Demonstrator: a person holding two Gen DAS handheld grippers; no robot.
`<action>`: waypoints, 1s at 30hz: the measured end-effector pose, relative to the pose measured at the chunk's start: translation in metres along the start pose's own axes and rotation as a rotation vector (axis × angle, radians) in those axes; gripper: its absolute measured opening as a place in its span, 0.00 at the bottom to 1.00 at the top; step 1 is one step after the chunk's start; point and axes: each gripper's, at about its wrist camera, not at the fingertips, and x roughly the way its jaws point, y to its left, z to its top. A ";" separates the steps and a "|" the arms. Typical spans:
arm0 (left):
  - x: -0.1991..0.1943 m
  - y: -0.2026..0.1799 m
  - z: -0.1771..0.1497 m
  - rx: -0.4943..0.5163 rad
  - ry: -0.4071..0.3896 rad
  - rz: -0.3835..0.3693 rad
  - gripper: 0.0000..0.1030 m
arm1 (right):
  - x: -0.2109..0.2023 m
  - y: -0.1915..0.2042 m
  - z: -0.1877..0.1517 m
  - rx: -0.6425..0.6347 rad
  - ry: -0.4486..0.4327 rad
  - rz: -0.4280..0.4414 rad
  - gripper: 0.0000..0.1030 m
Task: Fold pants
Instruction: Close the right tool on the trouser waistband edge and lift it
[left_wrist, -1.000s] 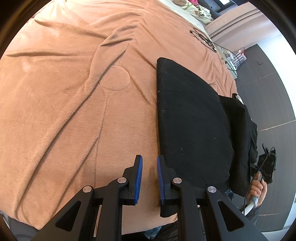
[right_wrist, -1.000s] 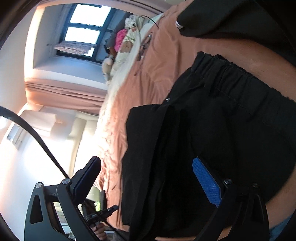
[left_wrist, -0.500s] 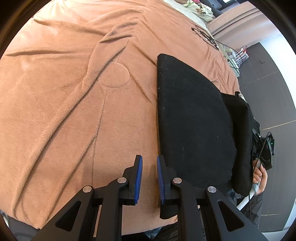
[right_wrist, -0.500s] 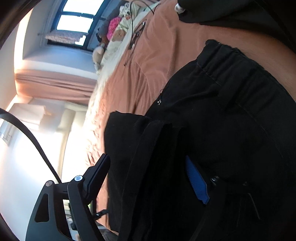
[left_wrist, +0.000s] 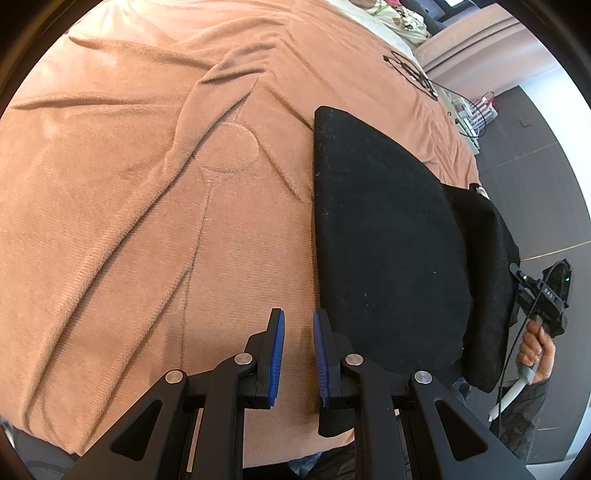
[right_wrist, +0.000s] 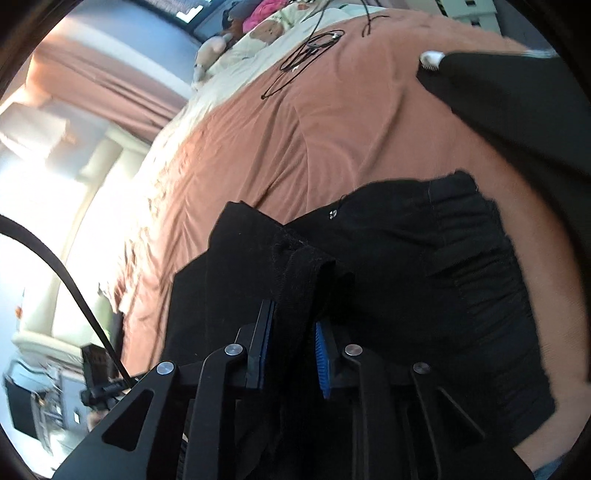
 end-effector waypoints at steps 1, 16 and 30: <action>0.000 0.001 0.000 -0.002 0.000 0.000 0.16 | -0.003 0.003 0.002 -0.007 -0.001 -0.009 0.16; -0.006 0.007 -0.001 -0.023 -0.018 -0.001 0.16 | -0.032 0.007 0.054 -0.093 -0.068 -0.181 0.12; 0.005 0.006 -0.004 -0.017 0.002 -0.003 0.16 | 0.011 0.049 0.077 -0.268 -0.032 -0.549 0.11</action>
